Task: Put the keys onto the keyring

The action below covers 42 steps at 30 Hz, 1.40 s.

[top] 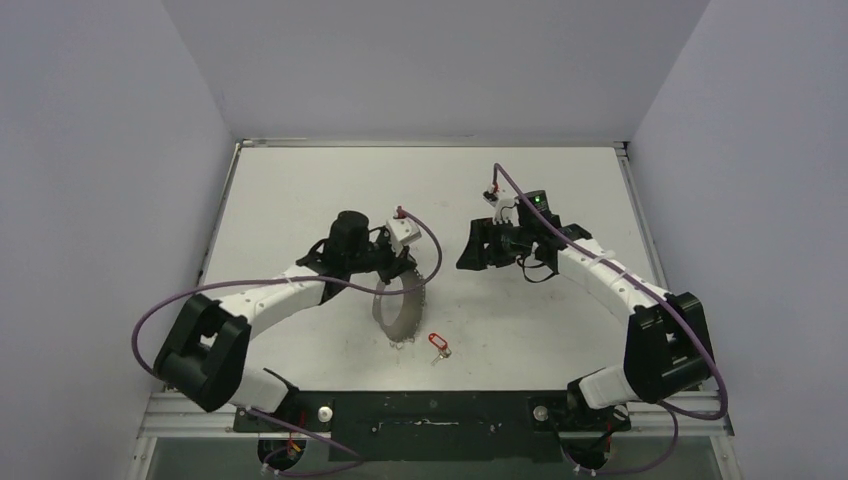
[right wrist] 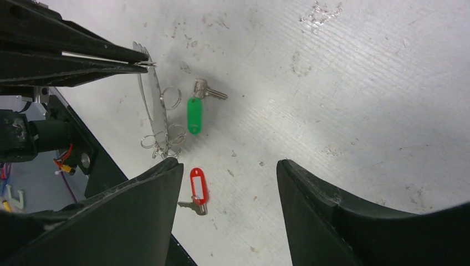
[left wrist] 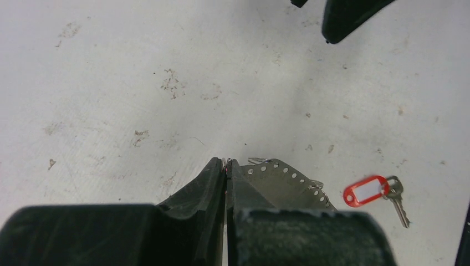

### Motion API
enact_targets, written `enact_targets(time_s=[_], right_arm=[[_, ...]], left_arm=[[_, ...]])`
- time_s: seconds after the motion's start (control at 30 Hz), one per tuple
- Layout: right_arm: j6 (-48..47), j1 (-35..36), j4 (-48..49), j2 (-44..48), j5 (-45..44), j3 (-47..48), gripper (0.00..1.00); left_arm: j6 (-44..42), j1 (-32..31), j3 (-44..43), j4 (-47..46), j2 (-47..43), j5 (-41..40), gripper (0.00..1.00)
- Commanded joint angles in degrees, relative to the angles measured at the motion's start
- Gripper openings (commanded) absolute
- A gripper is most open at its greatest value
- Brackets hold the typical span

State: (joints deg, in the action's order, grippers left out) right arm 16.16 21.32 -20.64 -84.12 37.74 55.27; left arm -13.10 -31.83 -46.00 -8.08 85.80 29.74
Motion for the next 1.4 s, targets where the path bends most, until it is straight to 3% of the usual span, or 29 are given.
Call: enact_targets(time_s=[0.0,0.17,0.43,0.63,0.8,0.9,1.0,1.13,1.37], right_arm=[[0.5,0.5,2.3,5.6,2.9,-0.2,0.65],[-0.6,3.0,4.8,10.5,4.1,-2.3,0.73],[-2.5,10.2,9.7,15.5,3.2,-3.1,0.74],[-2.1,12.3,19.1,19.0,3.3,-7.3,0.78],[-3.5,13.2,34.9,25.1,0.9,-16.1,0.8],[-7.6,14.2,42.8,27.3,4.7,-20.8,0.83],[-13.7,16.4,43.7,27.5,8.2,-21.5,0.83],[-21.0,20.4,39.4,25.2,9.0,-19.2,0.76],[-25.5,26.1,37.7,18.0,9.5,-15.8,0.47]], left_arm=[[1.6,-0.7,4.6,-0.2,-10.7,-1.2,0.0],[3.8,-1.4,11.1,-1.2,-23.1,0.4,0.0],[4.5,-1.8,20.4,-4.5,-39.6,5.9,0.0],[6.6,-2.0,22.8,-5.2,-43.9,8.6,0.0],[8.0,-2.1,23.8,-5.9,-44.5,9.3,0.0],[8.4,-2.1,23.8,-5.6,-44.3,10.0,0.0],[8.4,-2.1,23.7,-5.4,-44.5,10.7,0.0],[8.1,-2.2,23.6,-5.1,-44.9,10.9,0.0],[7.6,-2.3,23.1,-4.8,-45.3,11.1,0.0]])
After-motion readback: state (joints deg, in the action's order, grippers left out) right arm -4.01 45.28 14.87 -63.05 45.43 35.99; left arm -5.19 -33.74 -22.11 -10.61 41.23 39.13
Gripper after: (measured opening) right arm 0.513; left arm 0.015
